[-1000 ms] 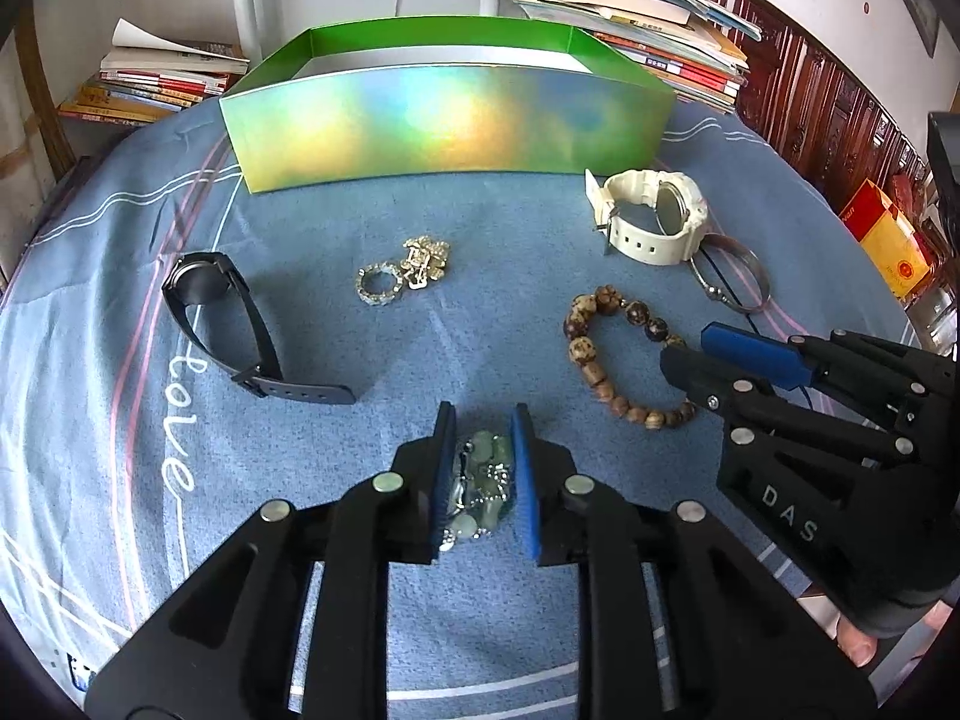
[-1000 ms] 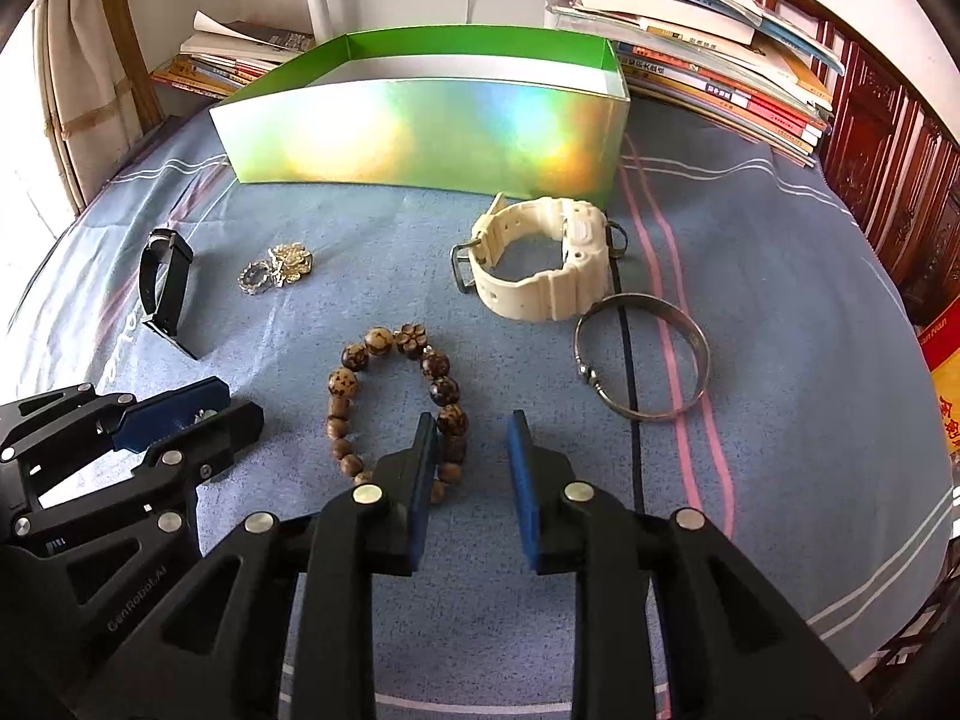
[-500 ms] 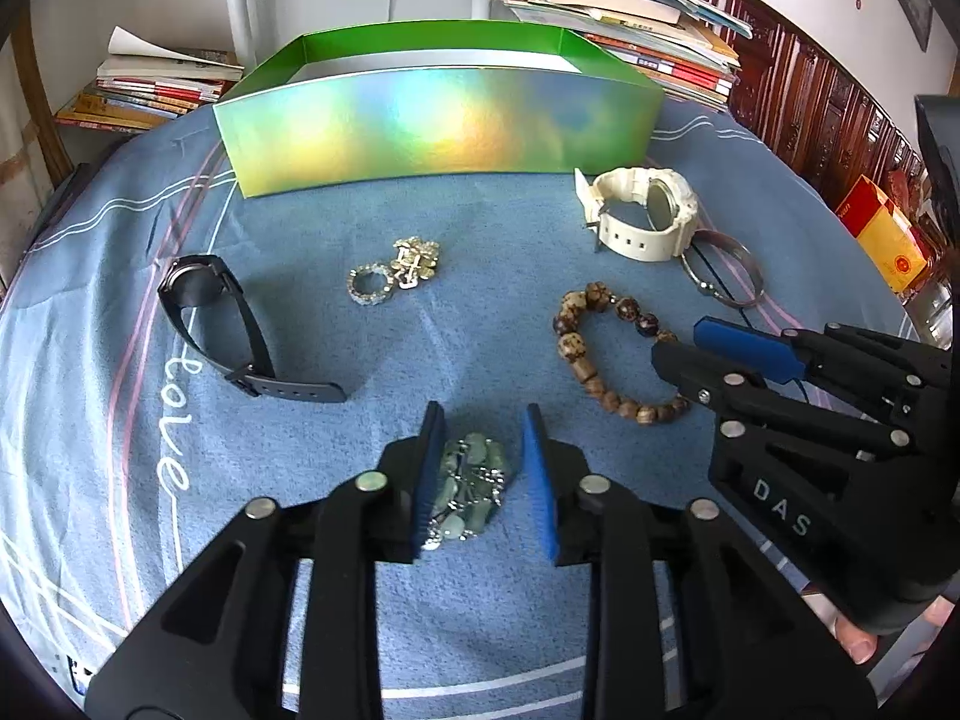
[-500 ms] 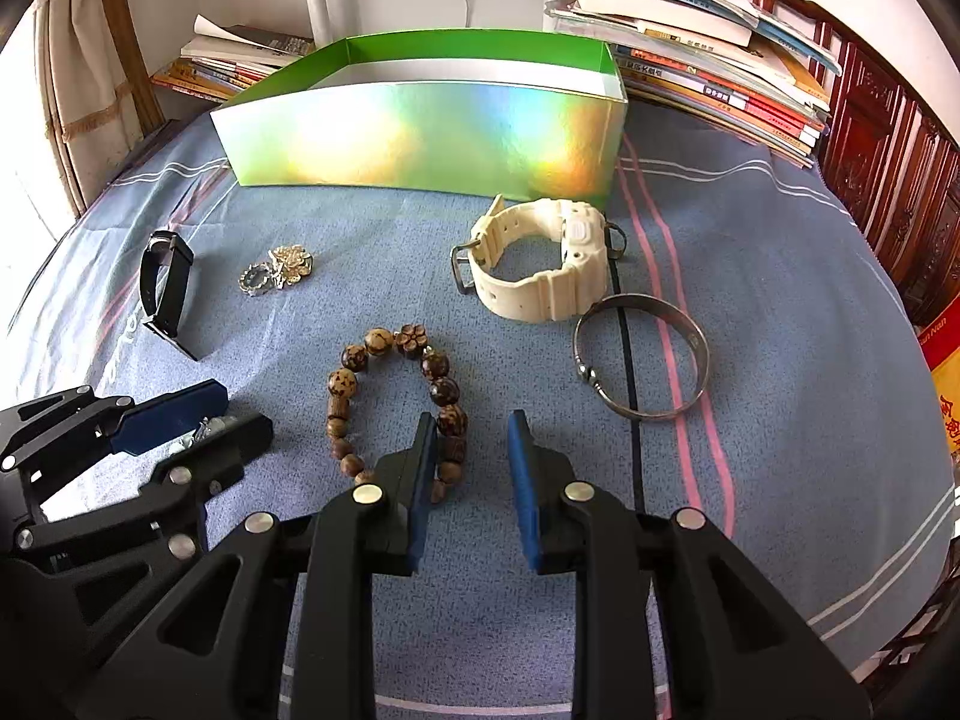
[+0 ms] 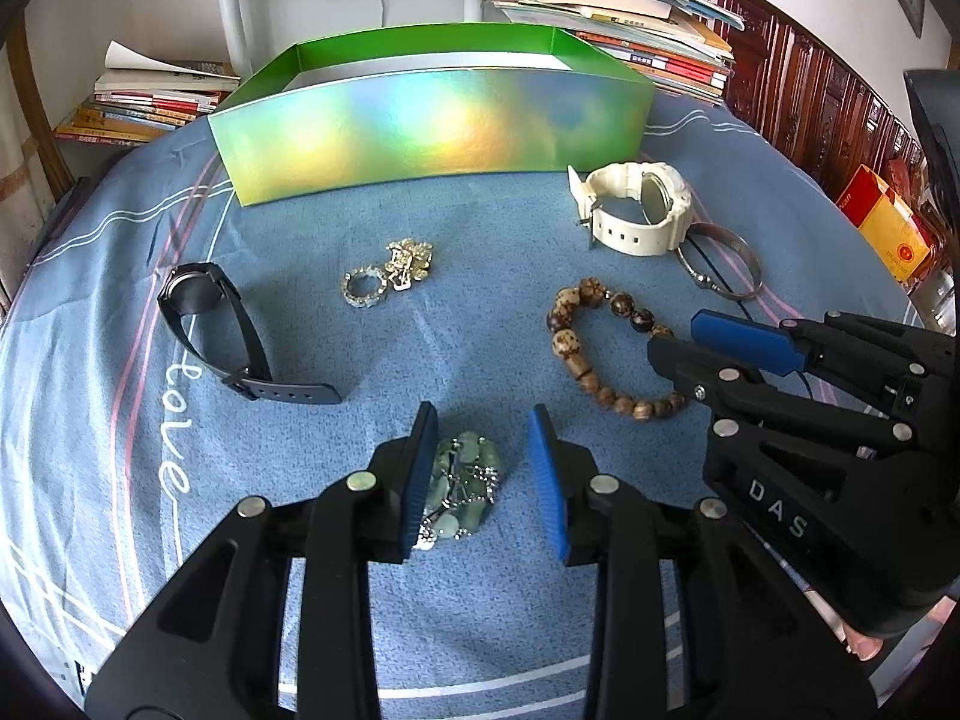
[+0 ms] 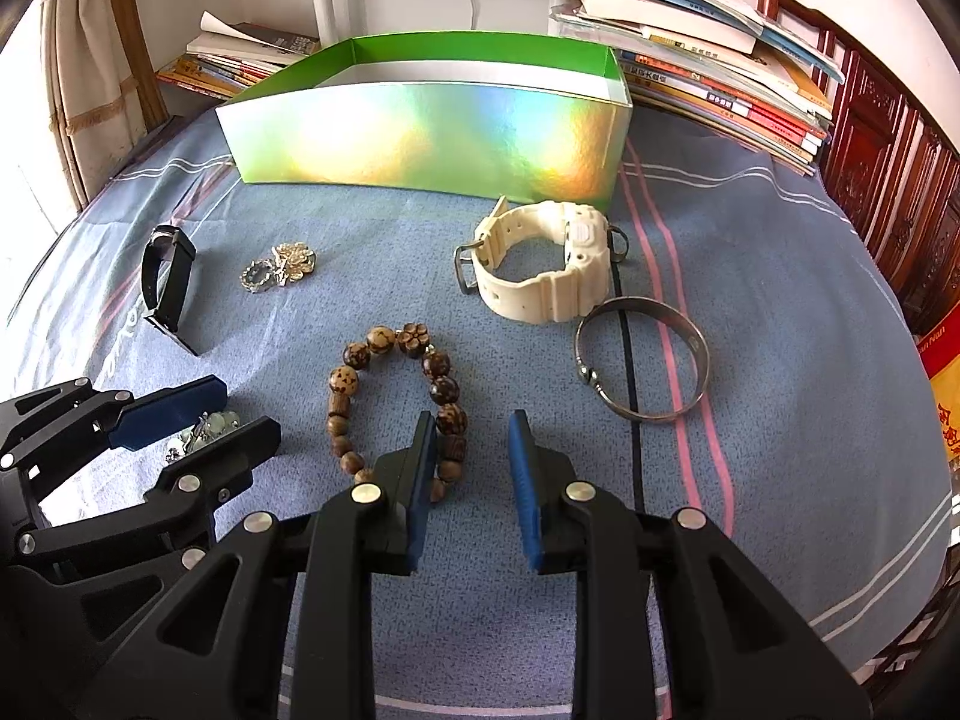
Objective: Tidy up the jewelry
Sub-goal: 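Grasp the brown wooden bead bracelet with the right tool while the left tool holds its bracelet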
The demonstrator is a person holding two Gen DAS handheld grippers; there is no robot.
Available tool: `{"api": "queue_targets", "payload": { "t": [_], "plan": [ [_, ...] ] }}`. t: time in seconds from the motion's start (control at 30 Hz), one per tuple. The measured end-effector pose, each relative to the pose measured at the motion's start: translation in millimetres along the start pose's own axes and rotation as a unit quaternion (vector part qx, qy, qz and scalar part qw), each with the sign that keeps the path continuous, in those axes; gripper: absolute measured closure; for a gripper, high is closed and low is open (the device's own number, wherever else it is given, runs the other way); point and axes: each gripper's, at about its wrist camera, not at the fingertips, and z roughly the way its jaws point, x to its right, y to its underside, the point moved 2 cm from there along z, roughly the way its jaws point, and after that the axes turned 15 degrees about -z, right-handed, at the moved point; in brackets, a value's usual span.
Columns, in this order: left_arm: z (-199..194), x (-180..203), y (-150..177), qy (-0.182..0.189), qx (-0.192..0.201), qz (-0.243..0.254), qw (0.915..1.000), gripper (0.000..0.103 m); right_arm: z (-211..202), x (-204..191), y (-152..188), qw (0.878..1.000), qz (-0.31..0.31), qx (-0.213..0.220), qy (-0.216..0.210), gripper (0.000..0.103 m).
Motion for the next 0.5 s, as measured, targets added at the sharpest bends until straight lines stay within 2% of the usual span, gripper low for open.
{"api": "queue_targets", "payload": {
  "t": [0.07,0.1,0.2,0.27,0.4,0.5],
  "plan": [
    [0,0,0,-0.001,0.001,0.001,1.0000,0.072,-1,-1,1,1.000,-0.001,0.003,0.001,0.078],
    [0,-1,0,-0.004,0.003,0.000,1.0000,0.077,-1,-2,1,1.000,-0.003,0.004,0.002,0.078],
    [0,-6,-2,-0.003,0.002,-0.017,0.9999,0.085,-2,-6,1,1.000,-0.009,0.009,-0.014,0.093],
    [-1,-10,-3,-0.005,0.002,-0.024,0.9997,0.089,-3,-8,2,1.000,-0.014,0.008,-0.013,0.093],
    [-3,-18,-4,-0.003,-0.003,-0.041,0.9992,0.089,-6,-7,2,0.999,-0.007,0.009,-0.031,0.094],
    [-8,-22,-5,-0.005,0.000,-0.045,0.9990,0.092,-15,-5,-2,0.999,-0.004,0.019,-0.028,0.094]
  ]
}}
